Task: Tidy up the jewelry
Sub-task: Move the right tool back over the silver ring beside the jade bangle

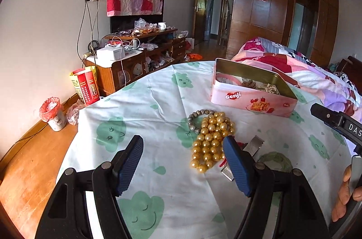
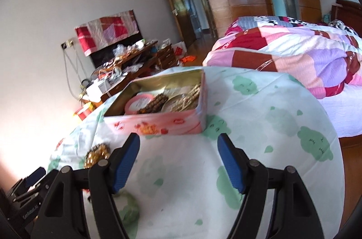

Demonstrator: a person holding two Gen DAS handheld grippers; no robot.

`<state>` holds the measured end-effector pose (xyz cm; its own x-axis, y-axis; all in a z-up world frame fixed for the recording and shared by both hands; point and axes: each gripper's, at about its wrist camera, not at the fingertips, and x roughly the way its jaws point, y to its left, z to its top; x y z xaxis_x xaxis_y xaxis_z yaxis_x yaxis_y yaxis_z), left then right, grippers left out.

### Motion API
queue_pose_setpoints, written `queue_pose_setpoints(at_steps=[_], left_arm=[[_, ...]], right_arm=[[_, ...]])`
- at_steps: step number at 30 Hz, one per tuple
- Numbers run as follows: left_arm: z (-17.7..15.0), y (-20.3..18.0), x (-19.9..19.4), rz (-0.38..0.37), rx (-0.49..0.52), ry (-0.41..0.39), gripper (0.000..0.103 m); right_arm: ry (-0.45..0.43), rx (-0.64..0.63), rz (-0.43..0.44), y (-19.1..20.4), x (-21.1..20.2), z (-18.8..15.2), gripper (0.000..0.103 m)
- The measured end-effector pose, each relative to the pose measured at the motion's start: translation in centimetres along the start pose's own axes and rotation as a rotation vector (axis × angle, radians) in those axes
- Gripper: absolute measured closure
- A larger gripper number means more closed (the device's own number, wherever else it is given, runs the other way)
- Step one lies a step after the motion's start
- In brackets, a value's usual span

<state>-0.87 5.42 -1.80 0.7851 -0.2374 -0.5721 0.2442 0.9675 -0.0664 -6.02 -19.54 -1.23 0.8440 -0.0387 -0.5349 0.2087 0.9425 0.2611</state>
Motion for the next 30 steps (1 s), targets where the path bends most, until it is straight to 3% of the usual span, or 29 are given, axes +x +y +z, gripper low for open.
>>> queue_pose_setpoints(at_steps=[8,15,23,25,27,30], left_arm=[[-1.3,0.5,-0.7,-0.007,0.031,0.017,0.030],[-1.8,0.9,-0.7,-0.029,0.024,0.044,0.030],[-1.6,1.1,-1.5,-0.038,0.050,0.024,0.030],[-1.7,1.0,-1.2,-0.039,0.043,0.034,0.030],[-1.8,0.9,-0.9,-0.049,0.034,0.047,0.030],[-1.9,0.6,-1.2,-0.059,0.046,0.044,0.030]], right_arm=[[0.117,-0.021,0.092,0.4,0.1,-1.5,0.027],[0.282,-0.177,0.214,4.5,1.2,-3.8,0.021],[0.316,-0.258,0.191,4.9,0.4,-4.6,0.021],[0.349,-0.285,0.176,5.0,0.1,-5.4,0.027],[0.380,-0.332,0.159,5.5,0.0,-6.4,0.041],[0.398,-0.353,0.165,6.0,0.1,-7.2,0.048]])
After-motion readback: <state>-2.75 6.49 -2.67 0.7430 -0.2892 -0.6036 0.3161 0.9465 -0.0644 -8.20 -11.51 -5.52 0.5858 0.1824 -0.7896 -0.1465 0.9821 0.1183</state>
